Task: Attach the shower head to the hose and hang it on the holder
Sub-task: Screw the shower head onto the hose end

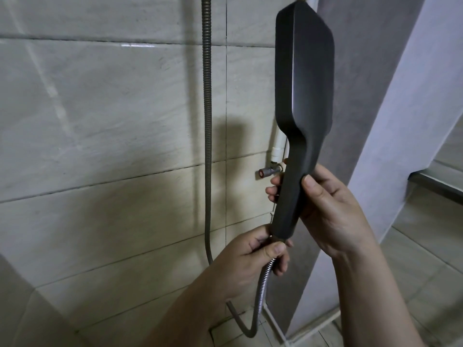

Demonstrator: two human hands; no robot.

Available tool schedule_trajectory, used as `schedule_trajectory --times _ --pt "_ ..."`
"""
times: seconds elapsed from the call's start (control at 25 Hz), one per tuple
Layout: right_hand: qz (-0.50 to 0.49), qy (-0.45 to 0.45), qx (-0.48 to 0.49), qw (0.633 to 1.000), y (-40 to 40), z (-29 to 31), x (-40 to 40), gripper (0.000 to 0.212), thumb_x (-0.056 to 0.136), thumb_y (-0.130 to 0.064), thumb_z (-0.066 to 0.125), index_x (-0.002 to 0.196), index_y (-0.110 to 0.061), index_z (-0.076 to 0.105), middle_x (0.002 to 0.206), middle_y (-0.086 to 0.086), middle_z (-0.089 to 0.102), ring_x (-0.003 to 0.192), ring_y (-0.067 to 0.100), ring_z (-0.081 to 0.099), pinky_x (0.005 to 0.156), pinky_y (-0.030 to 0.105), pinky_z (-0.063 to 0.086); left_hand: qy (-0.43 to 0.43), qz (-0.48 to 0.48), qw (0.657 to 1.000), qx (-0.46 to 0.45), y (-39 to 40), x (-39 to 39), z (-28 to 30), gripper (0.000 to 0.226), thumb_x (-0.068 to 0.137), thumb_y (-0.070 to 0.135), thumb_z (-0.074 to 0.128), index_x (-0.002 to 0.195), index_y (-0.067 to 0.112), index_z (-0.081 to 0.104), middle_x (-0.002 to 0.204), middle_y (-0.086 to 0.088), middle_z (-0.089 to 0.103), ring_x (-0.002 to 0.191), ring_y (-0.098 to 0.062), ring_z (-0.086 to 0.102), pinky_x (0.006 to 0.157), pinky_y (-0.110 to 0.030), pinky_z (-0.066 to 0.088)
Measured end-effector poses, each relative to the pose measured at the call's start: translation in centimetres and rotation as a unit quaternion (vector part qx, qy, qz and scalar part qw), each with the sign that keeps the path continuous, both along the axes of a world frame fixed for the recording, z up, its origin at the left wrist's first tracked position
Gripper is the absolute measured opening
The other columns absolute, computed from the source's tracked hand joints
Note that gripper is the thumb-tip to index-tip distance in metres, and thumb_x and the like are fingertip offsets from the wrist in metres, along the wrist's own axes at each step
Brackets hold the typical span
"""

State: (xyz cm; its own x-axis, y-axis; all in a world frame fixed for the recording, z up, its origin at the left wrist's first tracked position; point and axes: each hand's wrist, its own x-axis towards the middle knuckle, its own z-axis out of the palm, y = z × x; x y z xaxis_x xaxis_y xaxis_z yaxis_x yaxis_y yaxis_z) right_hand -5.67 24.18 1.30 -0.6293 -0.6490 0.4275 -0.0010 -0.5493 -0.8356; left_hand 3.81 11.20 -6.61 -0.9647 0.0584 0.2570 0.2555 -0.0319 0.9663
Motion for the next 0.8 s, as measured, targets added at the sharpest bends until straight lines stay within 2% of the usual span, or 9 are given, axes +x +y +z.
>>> schedule_trajectory --times 0.2,0.32,0.4,0.48,0.56,0.68,0.8 --pt "-0.134 0.075 0.024 0.988 -0.4 0.5 1.1 0.033 0.075 -0.019 0.067 0.104 -0.006 0.061 0.086 0.004 0.077 0.08 0.021 0.075 0.073 0.029 0.06 0.004 0.068 0.997 -0.03 -0.3 -0.2 -0.4 0.019 0.095 0.022 0.048 0.104 0.014 0.063 0.078 0.004 0.064 0.079 -0.014 0.062 0.077 -0.032 0.051" --pt "-0.186 0.103 0.012 0.977 -0.6 0.5 1.5 0.024 0.079 -0.014 0.069 0.101 -0.009 0.062 0.084 0.004 0.076 0.08 0.021 0.074 0.074 0.028 0.06 0.003 0.047 0.999 -0.018 -0.3 -0.3 -0.2 0.02 0.094 0.029 0.051 0.104 0.016 0.063 0.079 0.005 0.065 0.08 -0.016 0.063 0.079 -0.037 0.05" --pt "-0.133 0.093 -0.005 0.987 -0.4 0.5 1.3 0.03 0.081 -0.023 0.07 0.105 -0.008 0.06 0.088 0.009 0.075 0.083 0.026 0.073 0.075 0.032 0.058 0.011 0.004 1.0 -0.017 -0.2 -0.2 0.2 0.02 0.094 0.027 0.05 0.104 0.015 0.062 0.081 0.003 0.064 0.08 -0.016 0.062 0.079 -0.036 0.05" --pt "-0.006 0.055 -0.029 0.998 -0.3 0.4 0.9 0.044 0.081 -0.032 0.07 0.113 -0.004 0.056 0.094 0.018 0.072 0.086 0.032 0.071 0.078 0.038 0.057 0.012 -0.05 0.999 0.006 0.1 0.0 0.4 0.015 0.095 0.018 0.048 0.101 0.014 0.061 0.082 0.004 0.064 0.079 -0.013 0.062 0.078 -0.03 0.05" --pt "0.062 0.025 -0.035 0.997 -0.4 0.5 0.7 0.047 0.084 -0.029 0.066 0.12 -0.002 0.052 0.093 0.021 0.069 0.08 0.032 0.069 0.076 0.039 0.056 0.003 -0.078 0.996 0.035 0.4 0.1 0.4 0.017 0.096 0.008 0.045 0.1 0.013 0.061 0.082 0.006 0.065 0.079 -0.01 0.062 0.077 -0.025 0.05" --pt "-0.01 0.036 -0.005 0.999 -0.9 0.2 0.6 0.03 0.091 -0.016 0.05 0.117 -0.001 0.05 0.087 0.024 0.063 0.066 0.027 0.063 0.067 0.033 0.053 -0.002 -0.049 0.998 0.042 0.7 -0.2 0.1 0.015 0.094 0.01 0.049 0.098 0.012 0.063 0.081 0.003 0.066 0.079 -0.012 0.063 0.078 -0.027 0.05" --pt "-0.097 0.091 0.014 0.991 -1.5 0.2 1.0 0.02 0.094 -0.014 0.046 0.109 -0.001 0.049 0.085 0.028 0.058 0.064 0.025 0.059 0.065 0.032 0.051 0.011 0.03 0.999 -0.005 0.4 -0.6 -0.1 0.013 0.089 0.026 0.055 0.092 0.021 0.067 0.079 0.004 0.067 0.078 -0.015 0.063 0.079 -0.034 0.05"
